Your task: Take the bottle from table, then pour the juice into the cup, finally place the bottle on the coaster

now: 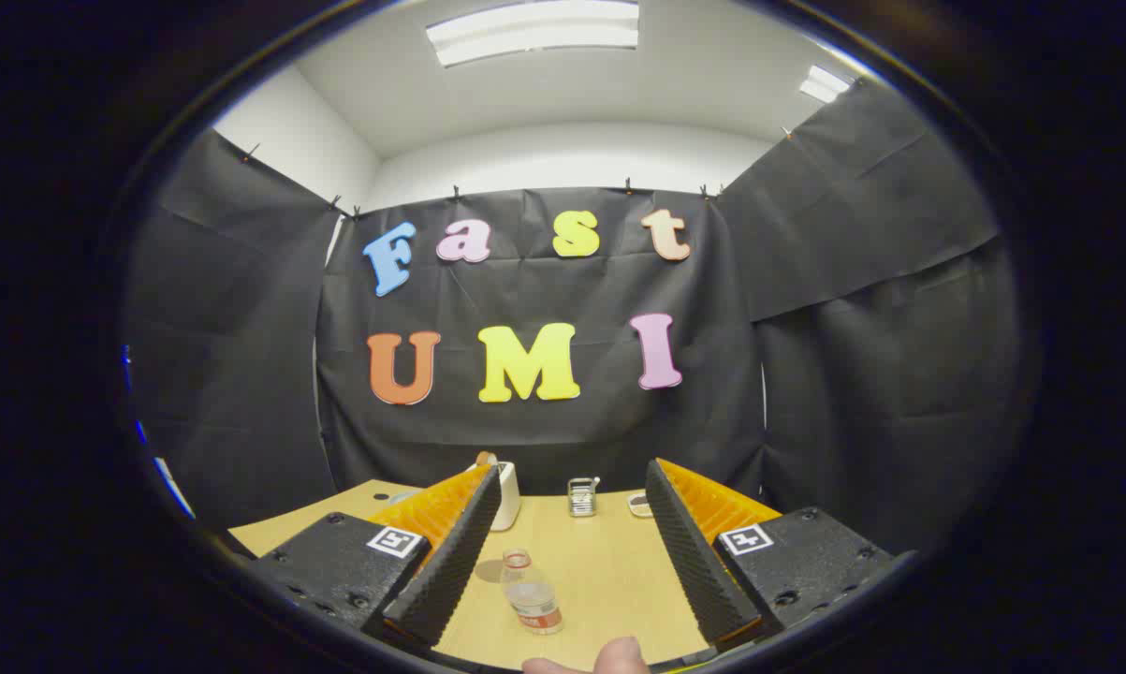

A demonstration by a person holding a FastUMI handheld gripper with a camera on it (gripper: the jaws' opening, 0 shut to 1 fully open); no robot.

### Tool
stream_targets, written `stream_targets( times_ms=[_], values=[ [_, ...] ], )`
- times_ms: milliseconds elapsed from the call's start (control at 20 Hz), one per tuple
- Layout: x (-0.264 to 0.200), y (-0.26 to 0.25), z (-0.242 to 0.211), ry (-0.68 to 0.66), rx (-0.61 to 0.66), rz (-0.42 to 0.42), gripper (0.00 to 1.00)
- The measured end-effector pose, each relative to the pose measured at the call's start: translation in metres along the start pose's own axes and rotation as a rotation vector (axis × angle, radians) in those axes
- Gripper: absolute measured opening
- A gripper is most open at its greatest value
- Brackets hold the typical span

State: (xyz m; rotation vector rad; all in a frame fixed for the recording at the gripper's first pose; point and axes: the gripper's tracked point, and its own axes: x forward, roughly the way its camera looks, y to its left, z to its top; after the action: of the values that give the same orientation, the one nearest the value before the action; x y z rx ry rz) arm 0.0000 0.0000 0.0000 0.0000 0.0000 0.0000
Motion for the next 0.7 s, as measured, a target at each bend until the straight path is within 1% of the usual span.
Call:
stream_targets(
  times_ms=[700],
  values=[
    [0.0040, -0.0037, -0.0002, 0.000, -0.022, -0.029, 1.00]
  ],
)
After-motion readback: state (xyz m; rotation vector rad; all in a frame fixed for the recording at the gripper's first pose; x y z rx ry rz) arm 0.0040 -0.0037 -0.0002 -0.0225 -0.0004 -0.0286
